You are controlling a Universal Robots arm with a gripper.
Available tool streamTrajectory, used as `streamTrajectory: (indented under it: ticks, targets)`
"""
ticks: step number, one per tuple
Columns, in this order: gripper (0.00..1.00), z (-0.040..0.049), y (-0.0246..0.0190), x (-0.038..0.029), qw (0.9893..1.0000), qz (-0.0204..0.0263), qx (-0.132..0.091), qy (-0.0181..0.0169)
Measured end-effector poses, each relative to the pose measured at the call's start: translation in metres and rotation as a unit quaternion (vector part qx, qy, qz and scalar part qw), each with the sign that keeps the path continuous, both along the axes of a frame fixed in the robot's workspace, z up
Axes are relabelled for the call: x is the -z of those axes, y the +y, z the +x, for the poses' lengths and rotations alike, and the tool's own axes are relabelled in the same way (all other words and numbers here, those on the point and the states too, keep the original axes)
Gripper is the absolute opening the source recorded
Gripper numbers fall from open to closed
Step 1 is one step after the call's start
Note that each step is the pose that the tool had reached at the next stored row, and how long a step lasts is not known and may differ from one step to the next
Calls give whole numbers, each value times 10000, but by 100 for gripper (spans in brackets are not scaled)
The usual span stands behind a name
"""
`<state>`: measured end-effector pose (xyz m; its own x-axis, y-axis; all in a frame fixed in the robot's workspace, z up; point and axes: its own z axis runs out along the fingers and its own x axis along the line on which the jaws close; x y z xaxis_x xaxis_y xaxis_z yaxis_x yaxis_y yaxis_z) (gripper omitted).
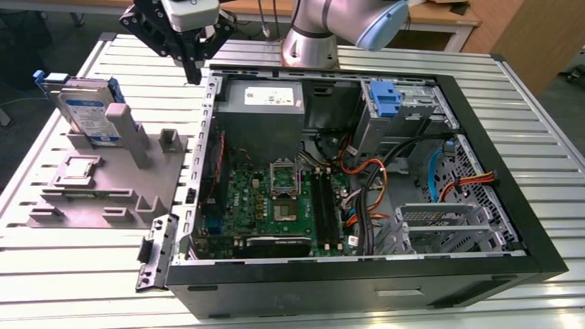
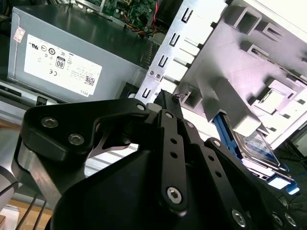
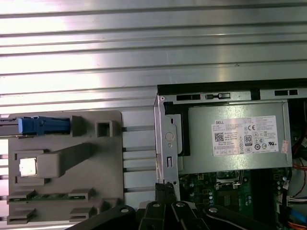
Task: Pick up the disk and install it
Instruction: 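Reach for the disk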
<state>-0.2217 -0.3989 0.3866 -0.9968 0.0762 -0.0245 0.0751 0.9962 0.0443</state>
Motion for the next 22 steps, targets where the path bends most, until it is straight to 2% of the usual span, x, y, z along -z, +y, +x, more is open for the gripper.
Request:
streamTrajectory:
  ticks: [22]
  targets:
    - [10, -44, 0, 5, 10000, 0, 0, 0]
